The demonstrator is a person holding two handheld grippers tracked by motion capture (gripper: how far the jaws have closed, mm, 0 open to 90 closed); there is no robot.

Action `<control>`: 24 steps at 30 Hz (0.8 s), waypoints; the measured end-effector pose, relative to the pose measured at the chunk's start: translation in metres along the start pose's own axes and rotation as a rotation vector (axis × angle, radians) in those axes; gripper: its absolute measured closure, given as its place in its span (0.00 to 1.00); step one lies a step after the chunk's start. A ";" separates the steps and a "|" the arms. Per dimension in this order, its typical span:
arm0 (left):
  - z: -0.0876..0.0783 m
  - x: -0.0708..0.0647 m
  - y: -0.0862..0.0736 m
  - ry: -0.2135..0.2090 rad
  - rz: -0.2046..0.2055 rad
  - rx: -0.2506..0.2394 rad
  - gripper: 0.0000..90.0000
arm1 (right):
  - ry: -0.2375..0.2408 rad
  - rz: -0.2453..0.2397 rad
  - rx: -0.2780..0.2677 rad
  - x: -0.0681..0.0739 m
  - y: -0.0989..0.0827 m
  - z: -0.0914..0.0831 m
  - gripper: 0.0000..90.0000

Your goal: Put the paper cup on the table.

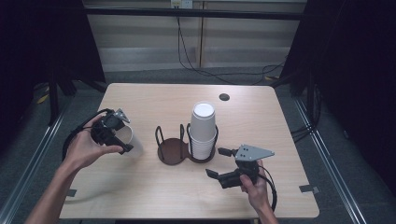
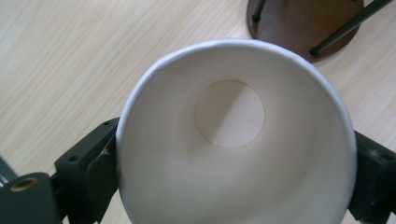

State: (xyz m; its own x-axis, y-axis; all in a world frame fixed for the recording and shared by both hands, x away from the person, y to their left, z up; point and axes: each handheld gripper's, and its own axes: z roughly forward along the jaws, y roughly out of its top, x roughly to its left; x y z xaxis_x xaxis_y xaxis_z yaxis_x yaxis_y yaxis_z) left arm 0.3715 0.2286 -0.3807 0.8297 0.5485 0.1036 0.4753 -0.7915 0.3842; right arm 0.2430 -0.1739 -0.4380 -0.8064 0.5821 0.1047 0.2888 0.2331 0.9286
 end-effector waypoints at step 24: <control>0.032 -0.003 0.015 0.036 0.079 0.128 0.07 | -0.004 0.003 0.003 0.000 -0.001 0.001 0.16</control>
State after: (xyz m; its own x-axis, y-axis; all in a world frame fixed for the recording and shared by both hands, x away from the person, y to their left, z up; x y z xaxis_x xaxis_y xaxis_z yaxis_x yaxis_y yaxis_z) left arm 0.3857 0.2067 -0.4047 0.8560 0.4908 0.1624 0.4445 -0.8591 0.2535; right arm 0.2430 -0.1736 -0.4397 -0.8033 0.5860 0.1060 0.2929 0.2338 0.9271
